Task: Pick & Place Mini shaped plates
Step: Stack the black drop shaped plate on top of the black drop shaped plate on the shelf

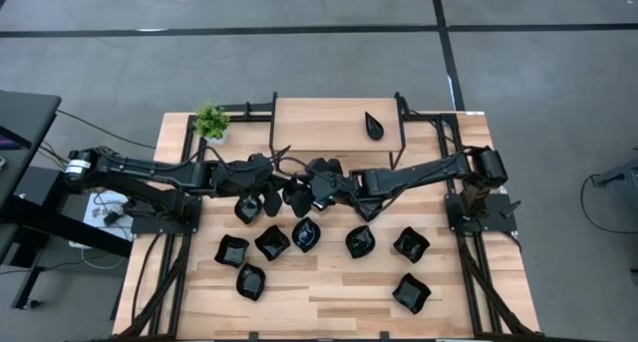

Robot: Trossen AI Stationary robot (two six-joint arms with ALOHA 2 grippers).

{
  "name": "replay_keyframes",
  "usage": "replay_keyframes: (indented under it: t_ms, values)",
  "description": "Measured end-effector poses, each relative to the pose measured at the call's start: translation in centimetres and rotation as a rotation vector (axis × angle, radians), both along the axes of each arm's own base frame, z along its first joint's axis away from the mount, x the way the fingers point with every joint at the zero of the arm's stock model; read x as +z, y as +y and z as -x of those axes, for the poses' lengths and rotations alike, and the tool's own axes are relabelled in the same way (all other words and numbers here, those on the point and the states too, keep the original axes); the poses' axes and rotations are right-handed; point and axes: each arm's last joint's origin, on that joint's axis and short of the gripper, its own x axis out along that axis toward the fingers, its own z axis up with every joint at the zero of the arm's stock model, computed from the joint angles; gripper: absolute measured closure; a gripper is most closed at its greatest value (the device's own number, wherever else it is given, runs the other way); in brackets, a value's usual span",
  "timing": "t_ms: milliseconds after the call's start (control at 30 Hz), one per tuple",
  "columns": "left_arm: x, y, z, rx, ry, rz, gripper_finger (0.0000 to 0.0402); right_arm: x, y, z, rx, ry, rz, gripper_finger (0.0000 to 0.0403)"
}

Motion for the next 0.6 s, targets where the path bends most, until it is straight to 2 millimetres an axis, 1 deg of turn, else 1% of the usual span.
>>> replay_keyframes:
  t_ms: [100, 233, 600]
  values:
    - [0.01, 0.0, 0.0, 0.0, -0.001, 0.0, 0.0395, -0.01, -0.16, -0.01, -0.005, -0.003, -0.009, 0.0288]
    - [0.02, 0.0, -0.01, 0.0, -0.003, 0.0, 0.0395, -0.01, -0.14, -0.02, 0.0, -0.004, -0.015, 0.0304]
    - [0.08, 0.0, -0.05, 0.0, -0.01, 0.001, 0.0395, -0.03, -0.14, 0.0, -0.002, -0.001, -0.014, 0.0372]
